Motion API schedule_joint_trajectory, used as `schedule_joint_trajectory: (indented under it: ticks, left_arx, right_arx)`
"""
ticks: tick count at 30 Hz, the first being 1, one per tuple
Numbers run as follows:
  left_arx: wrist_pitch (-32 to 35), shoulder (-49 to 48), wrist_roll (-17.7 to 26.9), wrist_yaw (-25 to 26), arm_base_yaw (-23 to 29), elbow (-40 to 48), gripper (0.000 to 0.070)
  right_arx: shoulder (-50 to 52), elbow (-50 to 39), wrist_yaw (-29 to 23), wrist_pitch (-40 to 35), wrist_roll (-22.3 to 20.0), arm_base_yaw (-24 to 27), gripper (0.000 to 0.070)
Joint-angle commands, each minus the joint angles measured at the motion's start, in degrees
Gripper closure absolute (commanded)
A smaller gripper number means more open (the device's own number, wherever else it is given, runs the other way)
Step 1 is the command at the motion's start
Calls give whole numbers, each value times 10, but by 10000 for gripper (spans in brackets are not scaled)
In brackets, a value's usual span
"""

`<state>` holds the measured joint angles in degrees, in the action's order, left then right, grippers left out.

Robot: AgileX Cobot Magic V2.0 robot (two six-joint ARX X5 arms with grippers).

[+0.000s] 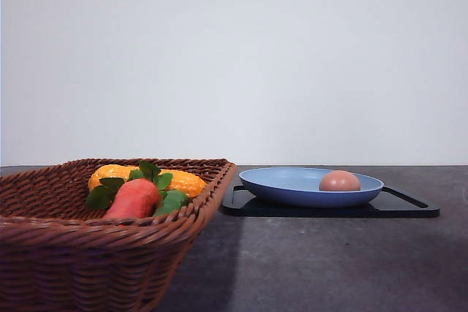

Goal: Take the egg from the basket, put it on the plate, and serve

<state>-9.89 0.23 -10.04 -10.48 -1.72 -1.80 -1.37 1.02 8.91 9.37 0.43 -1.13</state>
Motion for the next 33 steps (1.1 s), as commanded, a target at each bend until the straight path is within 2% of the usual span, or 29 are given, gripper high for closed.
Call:
schedule_joint_trajectory:
  ticks: [1,33]
  left_arx:
    - [-8,-1,-1,0,1,13,700]
    - [-8,-1,-1,0,1,13,700]
  right_arx:
    - [1,-5,-1,-4,7,0,700]
    - [1,-5,-1,-4,7,0,700]
